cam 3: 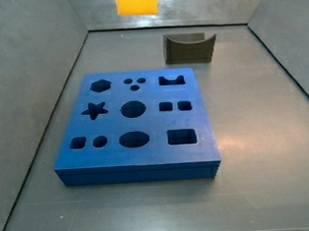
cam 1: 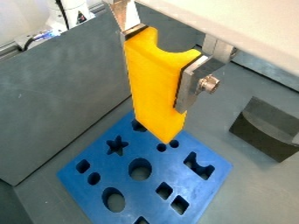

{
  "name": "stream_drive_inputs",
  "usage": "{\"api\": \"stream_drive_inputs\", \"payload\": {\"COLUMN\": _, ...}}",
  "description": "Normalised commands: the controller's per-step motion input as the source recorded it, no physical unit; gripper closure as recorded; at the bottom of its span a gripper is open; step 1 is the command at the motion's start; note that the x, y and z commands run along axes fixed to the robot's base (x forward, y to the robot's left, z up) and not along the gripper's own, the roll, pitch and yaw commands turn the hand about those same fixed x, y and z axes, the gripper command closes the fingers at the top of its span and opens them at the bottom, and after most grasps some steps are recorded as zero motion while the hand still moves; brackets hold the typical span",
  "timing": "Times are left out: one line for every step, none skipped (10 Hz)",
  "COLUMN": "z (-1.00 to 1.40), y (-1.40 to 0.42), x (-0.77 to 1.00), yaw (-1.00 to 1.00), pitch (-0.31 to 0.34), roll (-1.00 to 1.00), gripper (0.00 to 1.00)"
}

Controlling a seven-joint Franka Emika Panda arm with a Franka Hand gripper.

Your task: Insert the arch object.

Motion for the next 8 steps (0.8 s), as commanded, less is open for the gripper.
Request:
{"api": "stream_drive_inputs", "payload": {"z": -1.00, "y": 0.31, "x": 0.50, "yaw": 0.14, "pitch": 0.000, "roll": -0.01, "gripper": 1.00}}
{"api": "stream_drive_inputs", "payload": {"z": -1.00, "y": 0.34, "x": 0.47, "yaw": 0.09, "pitch": 0.003, "roll": 0.00, "gripper": 1.00}}
{"api": "stream_drive_inputs", "payload": {"z": -1.00, "y": 0.31, "x": 0.56, "yaw": 0.06, "pitch": 0.071, "roll": -0.02, "gripper": 1.00}}
{"api": "stream_drive_inputs", "payload": {"z": -0.93, "y": 0.20, "x": 0.52, "yaw": 0.00, "pitch": 0.094, "roll": 0.02, "gripper": 1.00}}
{"api": "stream_drive_inputs", "payload": {"z": -0.81, "y": 0.22, "x": 0.37, "yaw": 0.00, "pitch": 0.129, "roll": 0.15, "gripper": 1.00}}
{"api": "stream_drive_inputs", "payload": {"z": -0.88, "y": 0.24, "x": 0.29, "yaw": -0.03, "pitch": 0.087, "roll": 0.12, "gripper": 1.00}}
{"api": "stream_drive_inputs", "payload": {"z": -0.87, "y": 0.21, "x": 0.08, "yaw": 0.00, "pitch": 0.049, "roll": 0.03, "gripper": 1.00}}
{"api": "stream_drive_inputs", "payload": {"z": -0.77, "y": 0.16, "x": 0.04, "yaw": 0.00, "pitch": 0.047, "roll": 0.00, "gripper": 1.00}}
